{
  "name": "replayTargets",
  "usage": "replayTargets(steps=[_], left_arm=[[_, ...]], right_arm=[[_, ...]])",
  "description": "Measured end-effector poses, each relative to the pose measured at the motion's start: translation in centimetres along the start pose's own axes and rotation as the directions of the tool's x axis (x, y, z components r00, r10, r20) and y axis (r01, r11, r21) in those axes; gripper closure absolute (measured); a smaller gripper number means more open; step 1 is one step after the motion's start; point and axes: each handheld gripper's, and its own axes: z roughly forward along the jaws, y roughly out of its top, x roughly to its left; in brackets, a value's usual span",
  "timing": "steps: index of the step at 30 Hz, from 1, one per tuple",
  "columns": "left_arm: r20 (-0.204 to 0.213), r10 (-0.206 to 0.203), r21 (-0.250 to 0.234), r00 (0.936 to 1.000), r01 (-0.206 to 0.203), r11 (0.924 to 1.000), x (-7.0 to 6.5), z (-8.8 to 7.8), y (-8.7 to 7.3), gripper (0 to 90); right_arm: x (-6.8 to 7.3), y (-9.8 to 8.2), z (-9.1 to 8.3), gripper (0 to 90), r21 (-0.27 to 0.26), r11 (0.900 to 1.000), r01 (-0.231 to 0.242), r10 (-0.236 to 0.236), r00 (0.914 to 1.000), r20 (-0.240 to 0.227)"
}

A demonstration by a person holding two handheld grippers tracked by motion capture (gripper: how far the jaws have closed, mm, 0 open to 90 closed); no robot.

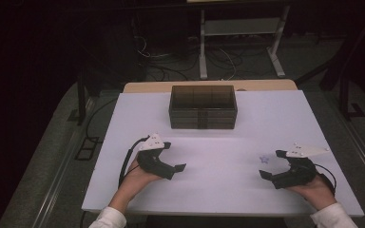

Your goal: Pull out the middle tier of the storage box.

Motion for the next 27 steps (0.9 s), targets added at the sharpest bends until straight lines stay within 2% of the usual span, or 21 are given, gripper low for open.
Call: replayTargets(steps=[12,27], left_arm=[[-0.006,-0.012,-0.026,0.9999,0.012,0.9996,0.5,0.3,0.2,0.0],[0.001,-0.008,-0.028,1.0000,0.008,0.9996,0.9,1.1,0.6,0.0]], right_arm=[[0.0,0.0,0.1,0.0,-0.001,1.000,0.003,-0.003,1.0000,-0.003],[0.1,0.0,0.2,0.0,0.002,1.000,0.002,-0.002,1.0000,-0.007]])
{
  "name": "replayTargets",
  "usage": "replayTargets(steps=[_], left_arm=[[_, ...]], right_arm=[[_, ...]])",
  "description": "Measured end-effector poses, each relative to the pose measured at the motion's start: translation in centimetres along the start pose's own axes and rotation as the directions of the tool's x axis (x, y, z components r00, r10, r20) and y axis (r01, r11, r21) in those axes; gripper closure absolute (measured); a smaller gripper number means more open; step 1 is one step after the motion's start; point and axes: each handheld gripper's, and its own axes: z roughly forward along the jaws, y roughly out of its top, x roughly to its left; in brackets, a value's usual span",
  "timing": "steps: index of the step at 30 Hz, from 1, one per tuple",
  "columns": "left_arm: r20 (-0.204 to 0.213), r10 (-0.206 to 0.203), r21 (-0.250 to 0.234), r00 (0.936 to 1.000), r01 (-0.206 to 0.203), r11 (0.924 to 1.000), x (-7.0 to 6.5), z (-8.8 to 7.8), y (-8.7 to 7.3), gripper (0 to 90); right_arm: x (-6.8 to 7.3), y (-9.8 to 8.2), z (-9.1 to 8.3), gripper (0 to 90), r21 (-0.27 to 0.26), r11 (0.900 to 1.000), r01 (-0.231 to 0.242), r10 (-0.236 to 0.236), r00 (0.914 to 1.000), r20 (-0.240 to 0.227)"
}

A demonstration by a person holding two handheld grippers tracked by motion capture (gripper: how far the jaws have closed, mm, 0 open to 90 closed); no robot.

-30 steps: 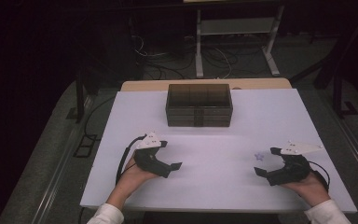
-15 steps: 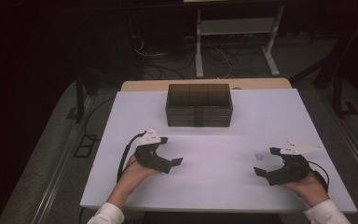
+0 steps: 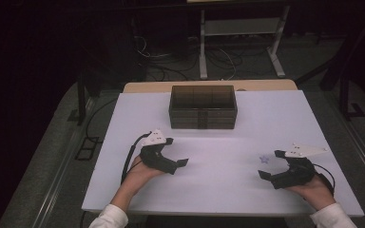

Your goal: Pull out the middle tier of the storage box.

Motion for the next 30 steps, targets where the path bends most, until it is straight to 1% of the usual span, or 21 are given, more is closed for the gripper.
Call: replayTargets(steps=[20,30], left_arm=[[-0.004,0.015,-0.029,0.9999,-0.015,0.9995,0.3,1.6,1.0,0.0],[0.003,0.007,-0.036,1.0000,-0.007,0.9993,0.6,2.3,1.2,0.0]], right_arm=[[-0.1,0.0,-0.1,0.0,-0.008,1.000,-0.003,0.003,1.0000,0.005],[-0.1,-0.1,-0.1,0.0,-0.003,1.000,-0.005,0.005,1.0000,0.003]])
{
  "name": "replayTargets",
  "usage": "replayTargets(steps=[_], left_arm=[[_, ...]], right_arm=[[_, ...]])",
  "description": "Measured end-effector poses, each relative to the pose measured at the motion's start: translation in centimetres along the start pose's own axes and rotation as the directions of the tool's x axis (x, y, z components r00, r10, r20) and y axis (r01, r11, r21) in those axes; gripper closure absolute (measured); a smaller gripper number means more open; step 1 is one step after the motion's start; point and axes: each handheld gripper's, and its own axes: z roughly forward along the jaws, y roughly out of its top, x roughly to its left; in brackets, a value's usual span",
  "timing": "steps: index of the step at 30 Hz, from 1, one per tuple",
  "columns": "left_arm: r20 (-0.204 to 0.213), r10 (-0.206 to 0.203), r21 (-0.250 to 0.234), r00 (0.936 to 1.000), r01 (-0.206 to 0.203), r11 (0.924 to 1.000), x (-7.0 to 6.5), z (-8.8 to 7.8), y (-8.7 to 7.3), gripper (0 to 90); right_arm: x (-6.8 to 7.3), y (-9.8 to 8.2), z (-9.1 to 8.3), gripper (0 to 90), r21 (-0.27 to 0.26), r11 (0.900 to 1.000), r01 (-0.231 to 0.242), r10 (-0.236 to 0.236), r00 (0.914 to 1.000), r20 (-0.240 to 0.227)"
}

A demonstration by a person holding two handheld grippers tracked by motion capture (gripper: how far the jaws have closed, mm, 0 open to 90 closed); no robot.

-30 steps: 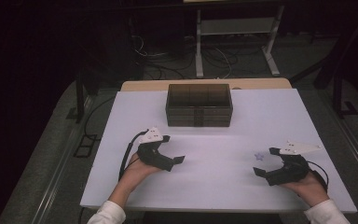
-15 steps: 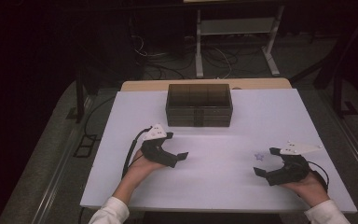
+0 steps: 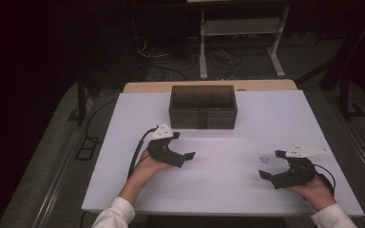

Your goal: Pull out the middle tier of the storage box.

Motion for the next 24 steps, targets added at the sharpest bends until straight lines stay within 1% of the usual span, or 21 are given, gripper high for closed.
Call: replayTargets(steps=[15,24], left_arm=[[-0.004,0.011,-0.004,0.9999,-0.011,0.9999,0.2,1.5,0.4,0.0],[-0.004,0.002,-0.012,1.0000,-0.002,0.9999,0.3,2.1,0.7,0.0]], right_arm=[[0.0,0.0,0.0,0.0,-0.001,1.000,-0.003,0.003,1.0000,0.003],[0.1,0.0,0.1,0.0,0.001,1.000,-0.004,0.004,1.0000,0.002]])
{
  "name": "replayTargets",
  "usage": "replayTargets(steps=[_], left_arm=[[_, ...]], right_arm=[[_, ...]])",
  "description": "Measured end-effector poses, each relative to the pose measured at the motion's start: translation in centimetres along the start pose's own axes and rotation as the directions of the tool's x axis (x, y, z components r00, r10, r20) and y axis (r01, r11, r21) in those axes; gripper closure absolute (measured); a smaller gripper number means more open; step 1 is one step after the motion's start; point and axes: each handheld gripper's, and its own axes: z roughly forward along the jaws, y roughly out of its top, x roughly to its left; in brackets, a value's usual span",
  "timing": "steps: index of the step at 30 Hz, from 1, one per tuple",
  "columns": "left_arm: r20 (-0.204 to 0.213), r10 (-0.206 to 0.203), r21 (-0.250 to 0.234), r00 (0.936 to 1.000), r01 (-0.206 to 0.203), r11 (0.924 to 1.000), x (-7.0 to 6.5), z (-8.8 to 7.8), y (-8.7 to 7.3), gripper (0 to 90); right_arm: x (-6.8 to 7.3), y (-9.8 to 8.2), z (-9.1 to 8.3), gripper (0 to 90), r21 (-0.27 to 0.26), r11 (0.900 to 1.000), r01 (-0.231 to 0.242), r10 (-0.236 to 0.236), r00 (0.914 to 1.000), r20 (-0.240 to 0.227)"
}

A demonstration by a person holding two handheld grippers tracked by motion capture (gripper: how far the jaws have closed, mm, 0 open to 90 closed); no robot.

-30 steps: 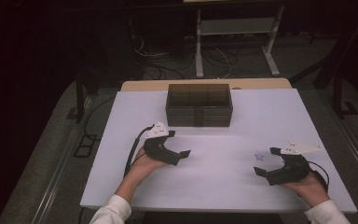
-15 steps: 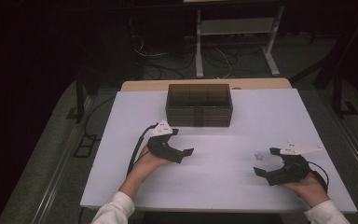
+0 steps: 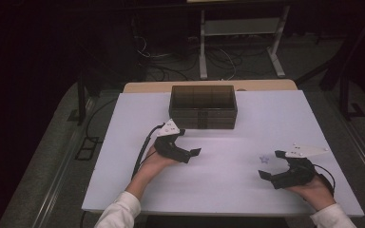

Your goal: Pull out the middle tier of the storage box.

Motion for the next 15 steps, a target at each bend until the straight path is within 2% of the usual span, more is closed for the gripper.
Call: replayTargets(steps=[15], left_arm=[[-0.009,0.001,-0.011,1.0000,-0.001,0.9999,0.4,1.1,0.4,2.2]], right_arm=[[0.0,-0.1,0.1,0.0,0.004,1.000,0.000,0.000,1.0000,-0.001]])
